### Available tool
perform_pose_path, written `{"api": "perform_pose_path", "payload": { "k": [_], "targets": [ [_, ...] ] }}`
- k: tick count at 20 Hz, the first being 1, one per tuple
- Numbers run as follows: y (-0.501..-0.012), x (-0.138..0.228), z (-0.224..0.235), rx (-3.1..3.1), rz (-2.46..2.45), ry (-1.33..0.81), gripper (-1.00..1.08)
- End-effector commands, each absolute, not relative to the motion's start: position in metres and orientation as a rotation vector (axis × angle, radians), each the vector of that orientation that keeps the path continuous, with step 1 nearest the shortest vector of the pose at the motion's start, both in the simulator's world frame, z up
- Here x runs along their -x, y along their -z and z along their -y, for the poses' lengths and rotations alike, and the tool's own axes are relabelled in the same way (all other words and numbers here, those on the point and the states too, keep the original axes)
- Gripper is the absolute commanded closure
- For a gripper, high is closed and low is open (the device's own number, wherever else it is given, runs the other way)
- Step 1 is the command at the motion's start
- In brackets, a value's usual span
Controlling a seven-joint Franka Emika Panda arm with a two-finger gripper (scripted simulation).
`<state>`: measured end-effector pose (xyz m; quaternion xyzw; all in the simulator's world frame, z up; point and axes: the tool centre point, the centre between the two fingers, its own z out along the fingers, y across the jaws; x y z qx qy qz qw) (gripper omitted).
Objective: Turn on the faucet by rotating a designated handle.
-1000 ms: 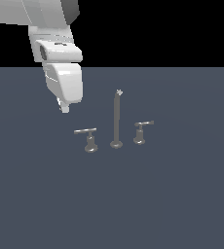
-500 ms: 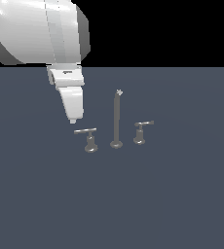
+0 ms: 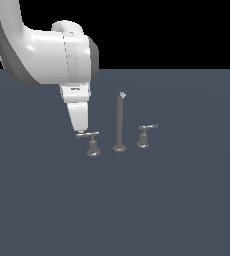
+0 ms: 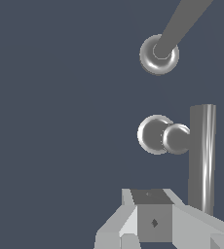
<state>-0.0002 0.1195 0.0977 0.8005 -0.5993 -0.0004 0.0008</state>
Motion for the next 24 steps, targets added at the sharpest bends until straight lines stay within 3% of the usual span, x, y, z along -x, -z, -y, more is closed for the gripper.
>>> {"api": "perform_pose_path", "payload": {
  "k": [1,10,24],
  "targets": [
    [-0.092,-0.005,-0.118,-2.494,1.908,-0.001,1.08],
    [-0.089,-0.008,-0.117,-2.481,1.925,-0.001,1.08],
    [-0.089,0.024,-0.121,-2.481,1.936,-0.007,1.08]
  ]
}}
